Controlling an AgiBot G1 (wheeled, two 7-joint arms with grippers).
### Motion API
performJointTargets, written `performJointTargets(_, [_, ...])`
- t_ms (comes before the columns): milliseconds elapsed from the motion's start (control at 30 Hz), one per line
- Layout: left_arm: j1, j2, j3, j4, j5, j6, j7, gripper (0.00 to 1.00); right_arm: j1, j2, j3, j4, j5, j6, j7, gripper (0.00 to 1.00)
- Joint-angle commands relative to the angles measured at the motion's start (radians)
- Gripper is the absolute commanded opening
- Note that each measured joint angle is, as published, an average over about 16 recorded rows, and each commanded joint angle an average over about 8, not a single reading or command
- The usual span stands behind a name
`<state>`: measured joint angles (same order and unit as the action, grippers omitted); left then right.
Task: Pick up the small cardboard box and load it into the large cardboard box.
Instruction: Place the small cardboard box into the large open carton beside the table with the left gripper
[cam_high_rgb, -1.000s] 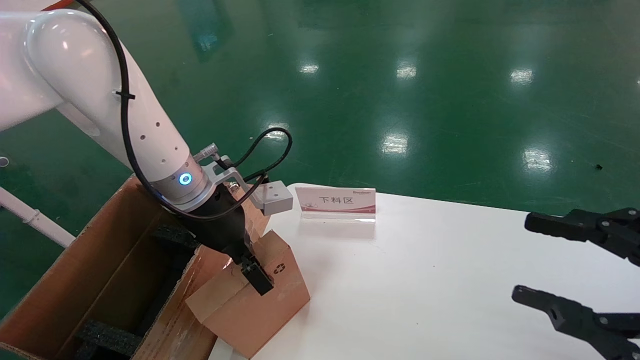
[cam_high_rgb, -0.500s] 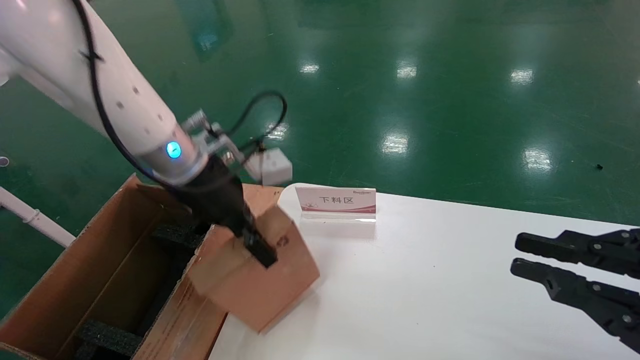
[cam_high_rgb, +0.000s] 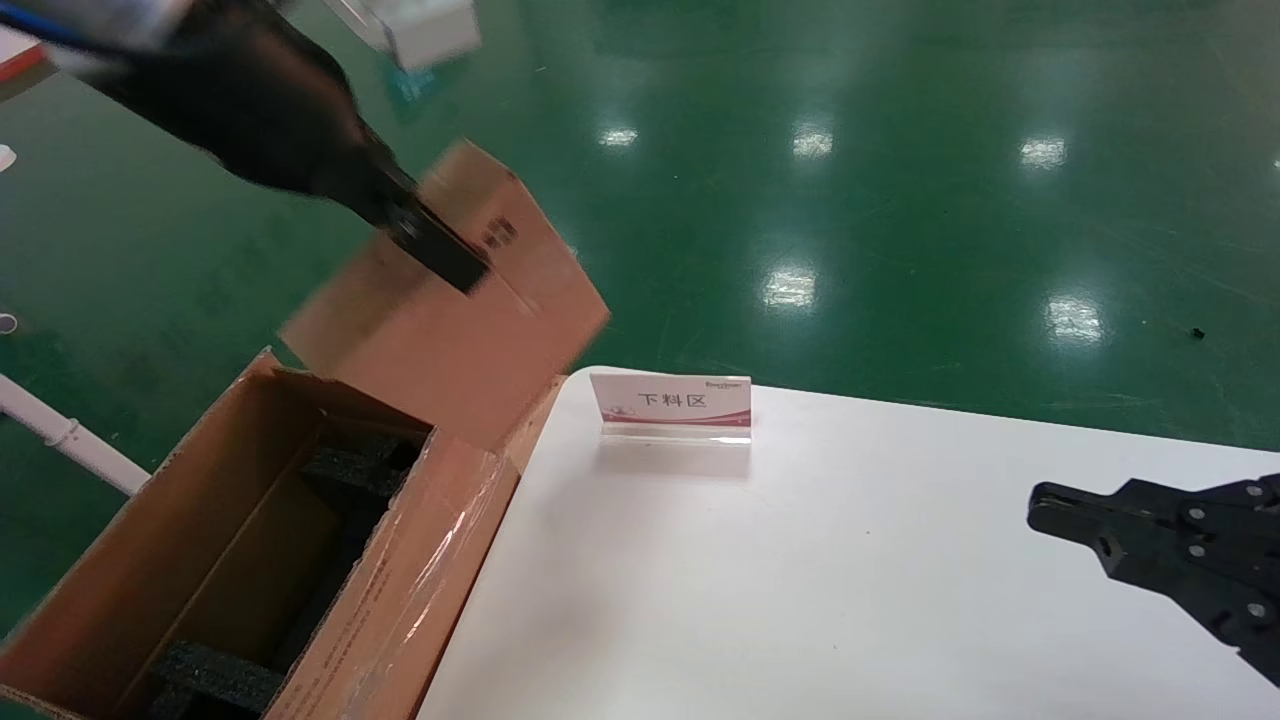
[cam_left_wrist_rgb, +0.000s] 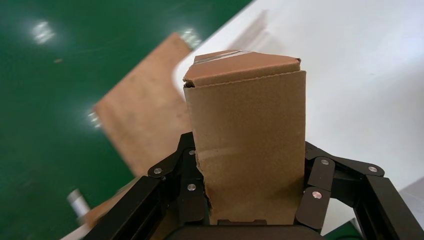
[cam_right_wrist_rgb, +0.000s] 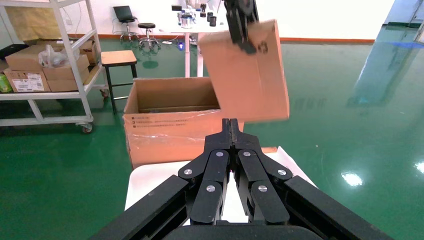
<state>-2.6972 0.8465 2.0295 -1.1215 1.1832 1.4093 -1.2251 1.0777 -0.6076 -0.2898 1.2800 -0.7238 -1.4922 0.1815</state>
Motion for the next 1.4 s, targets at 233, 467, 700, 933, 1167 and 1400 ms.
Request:
performJointTargets(233, [-0.098,0.003,0.05,0.029,0.079,0.132,-0.029,0.0,0.0,0.0,0.0,0.0,0.0,0.0,0.0,0.0])
performJointTargets(467, [-0.08,-0.063,0.135,0.025,0.099,0.16,-0.029,0.0,0.0,0.0,-0.001,0.0,0.001,0.0,0.0,0.0])
performJointTargets(700, [-0.023,-0.162,0.199,0.032,0.109,0.129,-0.016,0.0,0.0,0.001,-0.001,0.0,0.001,0.001,-0.001,0.0])
performJointTargets(933, [0.046,-0.244,0.229,0.075,0.13,0.062,0.024,0.0,0.0,0.001,-0.002,0.0,0.001,0.001,-0.001,0.12])
performJointTargets(1167, [0.121,-0.273,0.231,0.144,0.113,-0.012,0.077,0.0,0.0,0.001,-0.002,0.0,0.001,0.001,-0.001,0.97])
performJointTargets(1400, [0.192,-0.268,0.228,0.223,0.086,-0.057,0.131,0.0,0.001,0.001,-0.003,0.0,0.002,0.001,-0.001,1.0])
